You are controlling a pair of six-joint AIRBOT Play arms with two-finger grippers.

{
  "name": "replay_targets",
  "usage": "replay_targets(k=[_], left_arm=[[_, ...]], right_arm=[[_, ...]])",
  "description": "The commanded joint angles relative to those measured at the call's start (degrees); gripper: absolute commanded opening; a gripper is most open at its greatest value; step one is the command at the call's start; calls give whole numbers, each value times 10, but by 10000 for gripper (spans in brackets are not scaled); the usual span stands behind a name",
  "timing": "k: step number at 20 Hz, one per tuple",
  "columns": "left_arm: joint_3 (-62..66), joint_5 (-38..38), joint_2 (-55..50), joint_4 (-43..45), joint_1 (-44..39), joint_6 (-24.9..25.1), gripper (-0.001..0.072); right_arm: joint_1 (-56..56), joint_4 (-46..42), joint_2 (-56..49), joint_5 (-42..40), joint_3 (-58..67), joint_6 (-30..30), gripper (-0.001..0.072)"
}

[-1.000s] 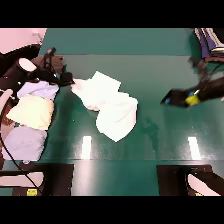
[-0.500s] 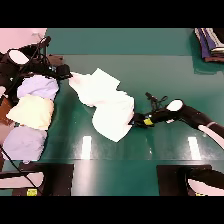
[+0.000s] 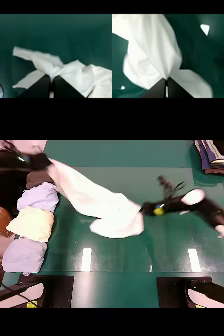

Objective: Fold the shirts.

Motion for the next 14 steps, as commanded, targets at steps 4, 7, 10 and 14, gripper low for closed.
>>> replay_targets(k=[4,7,10,14], left_arm=[[175,-13,156,-13,20,14,28],[230,-17,203,-18,20,14,28],[275,-29,219,-27,20,12,28],[283,-50,220,-56,20,12,27]], right_arm=[[-122,-81,171,93,210,14,12],[-136,-103,221,113,288,14,12],[-164,-116,244,153,359,15,12],[-226,-114,217,249,450,20,12]])
